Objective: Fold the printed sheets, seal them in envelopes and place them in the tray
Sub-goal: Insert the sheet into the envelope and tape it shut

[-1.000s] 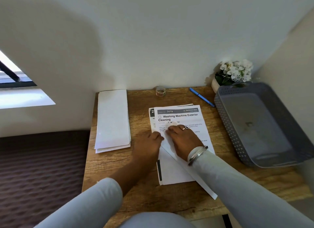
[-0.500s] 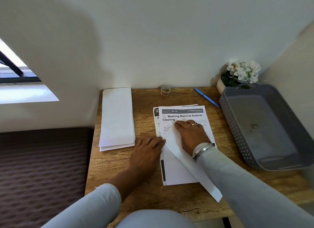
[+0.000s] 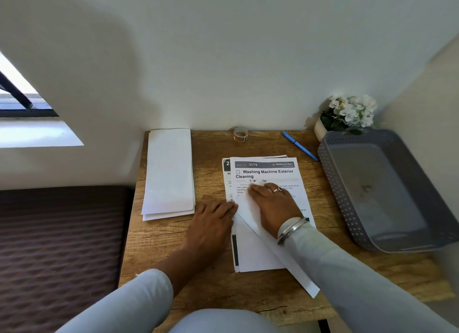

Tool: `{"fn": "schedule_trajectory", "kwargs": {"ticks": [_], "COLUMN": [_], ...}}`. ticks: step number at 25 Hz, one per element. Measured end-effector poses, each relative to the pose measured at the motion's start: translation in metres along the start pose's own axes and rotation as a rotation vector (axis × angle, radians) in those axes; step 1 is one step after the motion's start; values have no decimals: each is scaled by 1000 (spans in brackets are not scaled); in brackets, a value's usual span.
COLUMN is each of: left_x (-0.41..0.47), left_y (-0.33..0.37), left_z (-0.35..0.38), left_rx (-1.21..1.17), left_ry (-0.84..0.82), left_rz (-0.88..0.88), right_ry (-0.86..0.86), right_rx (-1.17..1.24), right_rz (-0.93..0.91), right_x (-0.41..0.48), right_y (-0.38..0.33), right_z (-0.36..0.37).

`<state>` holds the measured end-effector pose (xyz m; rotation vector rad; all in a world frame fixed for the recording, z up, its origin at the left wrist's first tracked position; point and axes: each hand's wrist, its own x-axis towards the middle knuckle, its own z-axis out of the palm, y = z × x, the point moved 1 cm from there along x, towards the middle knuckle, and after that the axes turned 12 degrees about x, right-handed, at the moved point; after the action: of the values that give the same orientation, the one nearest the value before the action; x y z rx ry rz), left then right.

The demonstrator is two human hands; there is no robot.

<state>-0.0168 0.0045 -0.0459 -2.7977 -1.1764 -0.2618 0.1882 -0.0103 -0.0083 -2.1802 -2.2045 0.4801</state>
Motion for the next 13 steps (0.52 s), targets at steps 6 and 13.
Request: {"fn": "schedule_trajectory", "kwargs": {"ticks": [6, 13], "left_x": [0, 1], "left_y": [1, 2], "left_z": [-1, -5], "left_rx": [6, -10], "left_ry": [-35, -83], "left_rz": [-15, -33], "right_ry": [-28, -14], "right_rx": [-5, 0], "right_rz": [16, -4], "right_x": [-1, -12], "right_y": [-11, 11], "right_z": [-3, -3]}}
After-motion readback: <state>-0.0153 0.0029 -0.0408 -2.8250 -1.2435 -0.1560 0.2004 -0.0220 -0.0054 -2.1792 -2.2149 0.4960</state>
